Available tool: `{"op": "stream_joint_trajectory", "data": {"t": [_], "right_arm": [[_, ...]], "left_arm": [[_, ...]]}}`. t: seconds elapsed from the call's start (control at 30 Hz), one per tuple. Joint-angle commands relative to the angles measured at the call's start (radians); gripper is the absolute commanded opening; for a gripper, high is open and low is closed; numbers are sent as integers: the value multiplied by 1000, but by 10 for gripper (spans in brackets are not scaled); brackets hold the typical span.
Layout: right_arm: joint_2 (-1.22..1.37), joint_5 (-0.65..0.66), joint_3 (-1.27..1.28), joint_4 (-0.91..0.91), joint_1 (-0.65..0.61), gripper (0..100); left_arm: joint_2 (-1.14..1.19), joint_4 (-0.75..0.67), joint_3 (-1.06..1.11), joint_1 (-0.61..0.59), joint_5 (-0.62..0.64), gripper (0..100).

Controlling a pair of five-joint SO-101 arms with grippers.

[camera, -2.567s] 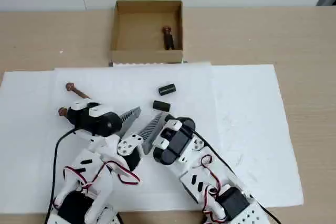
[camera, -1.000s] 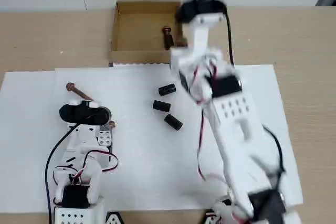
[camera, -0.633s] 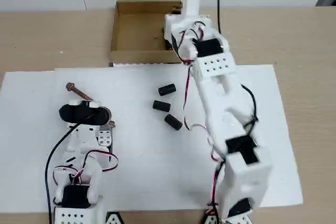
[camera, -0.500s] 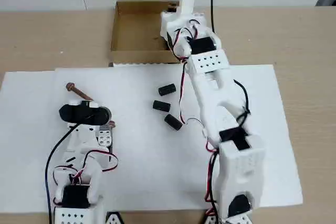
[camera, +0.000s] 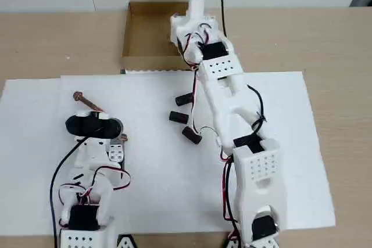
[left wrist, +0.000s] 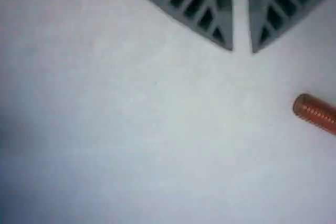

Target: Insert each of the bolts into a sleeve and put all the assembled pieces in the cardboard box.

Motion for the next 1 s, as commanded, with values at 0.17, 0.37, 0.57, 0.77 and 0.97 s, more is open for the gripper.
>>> {"op": "stream_joint_trajectory", "data": {"t": [0.17, 0.37, 0.57, 0.77, 0.97], "right_arm": [[-68, 8, -51, 68, -5, 162], [-157, 5, -51, 234, -5, 161], [-266, 8, -51, 498, -5, 161], [-349, 9, -51, 777, -25, 161], [-401, 9, -51, 1026, -70, 161]], "left_arm": [[-6, 6, -4, -5, -8, 7], [-6, 6, -4, -6, -8, 7], [-6, 6, -4, -6, -8, 7], [-6, 6, -4, -6, -8, 7], [-6, 6, -4, -5, -8, 7]]}}
